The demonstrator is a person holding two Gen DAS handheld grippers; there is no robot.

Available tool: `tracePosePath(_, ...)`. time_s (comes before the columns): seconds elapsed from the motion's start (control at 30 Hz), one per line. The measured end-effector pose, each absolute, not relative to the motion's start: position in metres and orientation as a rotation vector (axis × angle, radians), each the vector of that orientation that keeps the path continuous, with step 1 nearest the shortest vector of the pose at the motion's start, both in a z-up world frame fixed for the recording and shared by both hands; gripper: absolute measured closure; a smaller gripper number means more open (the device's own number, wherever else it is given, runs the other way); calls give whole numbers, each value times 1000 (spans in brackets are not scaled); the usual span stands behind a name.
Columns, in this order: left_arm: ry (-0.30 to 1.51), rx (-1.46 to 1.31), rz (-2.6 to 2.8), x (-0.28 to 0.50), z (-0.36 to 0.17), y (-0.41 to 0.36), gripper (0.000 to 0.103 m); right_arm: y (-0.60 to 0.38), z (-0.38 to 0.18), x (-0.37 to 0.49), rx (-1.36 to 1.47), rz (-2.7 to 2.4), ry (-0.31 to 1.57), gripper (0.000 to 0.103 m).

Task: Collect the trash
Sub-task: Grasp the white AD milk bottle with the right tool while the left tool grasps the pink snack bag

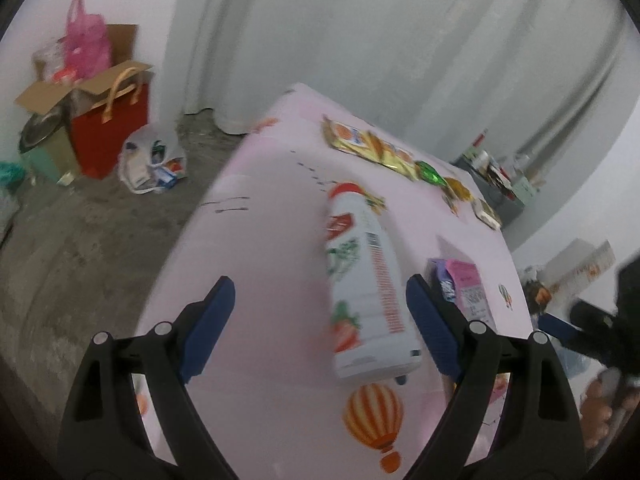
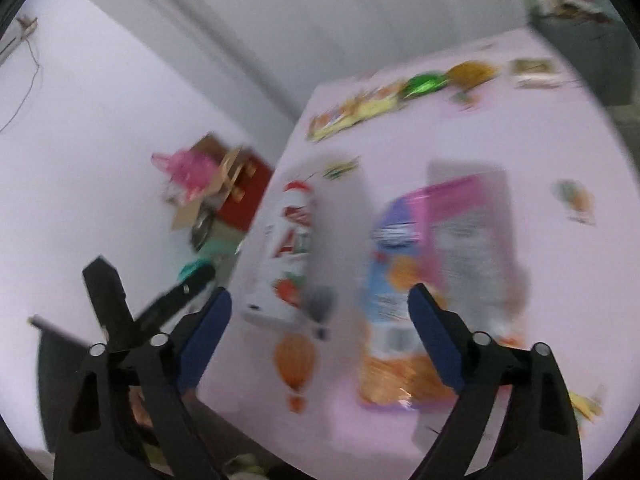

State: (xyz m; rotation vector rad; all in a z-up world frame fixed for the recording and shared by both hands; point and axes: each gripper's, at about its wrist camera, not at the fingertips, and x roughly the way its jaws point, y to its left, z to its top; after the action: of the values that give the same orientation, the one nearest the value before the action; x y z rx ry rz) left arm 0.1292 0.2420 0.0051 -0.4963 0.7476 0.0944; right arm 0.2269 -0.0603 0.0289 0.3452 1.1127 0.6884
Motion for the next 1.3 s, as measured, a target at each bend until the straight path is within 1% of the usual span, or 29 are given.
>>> tracePosePath(0.17,743,-517,130,115,7,256,20,15,-11,270,291,680,1284,18)
tracePosePath(0.3,738,-534,129,105,5,262,20,45,-31,281,265,651,1347,24)
tracePosePath(0.47,749,-545,119,99,1,265,20,65,-48,282,243,651,1385,25)
tracePosePath(0.6,746,-553,115,96,2,265,20,70,-53,281,217,667,1389,33)
tracePosePath(0.63,744,-555,113,96,3,264,20,70,-54,281,226,682,1397,40)
tracePosePath(0.73,741,-555,108,94,4,262,20,63,-55,281,272,696,1402,41)
tracePosePath(0.87,738,-553,92,93,7,260,20,36,-52,273,396,728,1406,42)
tracePosePath(0.97,737,-559,61,94,9,254,20,1,-43,258,481,754,1365,42)
tracePosePath(1.1,762,-561,-9,104,8,235,20,-73,-23,233,633,773,1277,42)
tracePosePath(1.17,778,-555,-61,112,7,219,20,-111,-8,221,624,729,1207,42)
tracePosePath(1.27,808,-552,-164,124,4,192,21,-168,17,203,462,540,1101,42)
tracePosePath(1.3,822,-555,-202,129,2,183,22,-177,19,200,429,500,1089,42)
